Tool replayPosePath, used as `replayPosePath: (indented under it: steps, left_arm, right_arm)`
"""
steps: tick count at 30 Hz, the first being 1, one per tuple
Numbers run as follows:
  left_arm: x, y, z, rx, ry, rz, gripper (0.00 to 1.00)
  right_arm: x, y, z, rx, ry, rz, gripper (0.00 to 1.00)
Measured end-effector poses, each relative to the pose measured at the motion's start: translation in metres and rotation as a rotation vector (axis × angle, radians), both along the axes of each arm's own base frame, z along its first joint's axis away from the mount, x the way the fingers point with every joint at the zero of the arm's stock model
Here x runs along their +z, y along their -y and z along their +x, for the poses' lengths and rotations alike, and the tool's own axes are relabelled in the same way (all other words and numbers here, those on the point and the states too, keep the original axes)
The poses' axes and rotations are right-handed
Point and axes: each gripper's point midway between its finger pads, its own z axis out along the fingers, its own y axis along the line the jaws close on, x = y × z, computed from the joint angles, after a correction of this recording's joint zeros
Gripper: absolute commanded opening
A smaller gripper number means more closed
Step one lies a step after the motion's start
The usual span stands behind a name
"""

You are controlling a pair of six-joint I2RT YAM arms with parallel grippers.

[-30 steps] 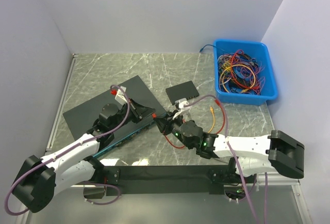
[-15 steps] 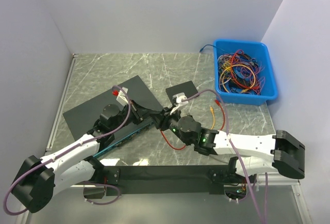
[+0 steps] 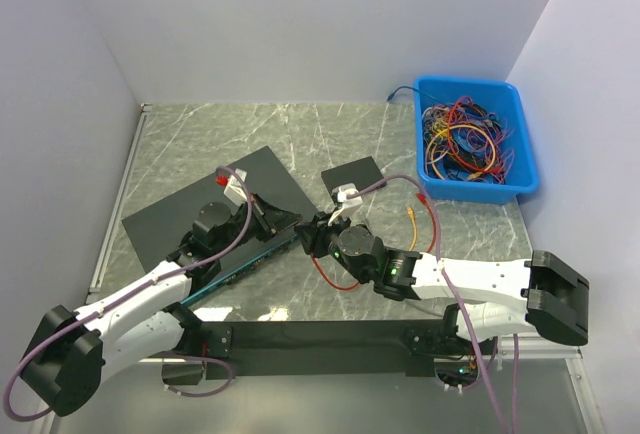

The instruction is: Insert the plug into the switch port

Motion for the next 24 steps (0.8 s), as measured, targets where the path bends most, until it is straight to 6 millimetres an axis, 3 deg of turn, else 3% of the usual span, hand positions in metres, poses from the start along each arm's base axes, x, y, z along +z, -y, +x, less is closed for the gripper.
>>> replayPosePath:
  steps: [11,21,24]
  left_arm:
    - [-0.001,-0.001,0.001,0.006,0.001,0.007,0.01]
    - [-0.004,-0.001,0.0,0.004,-0.005,0.014,0.01]
    - [-0.006,-0.001,0.0,0.006,-0.005,0.025,0.3]
  right_arm:
    - [-0.008,-0.001,-0.001,-0.006,-0.03,-0.005,0.3]
    - [-0.01,-0.002,-0.002,-0.006,-0.038,-0.002,0.0]
    - [-0.012,-0.002,-0.002,-0.006,-0.041,-0.004,0.0]
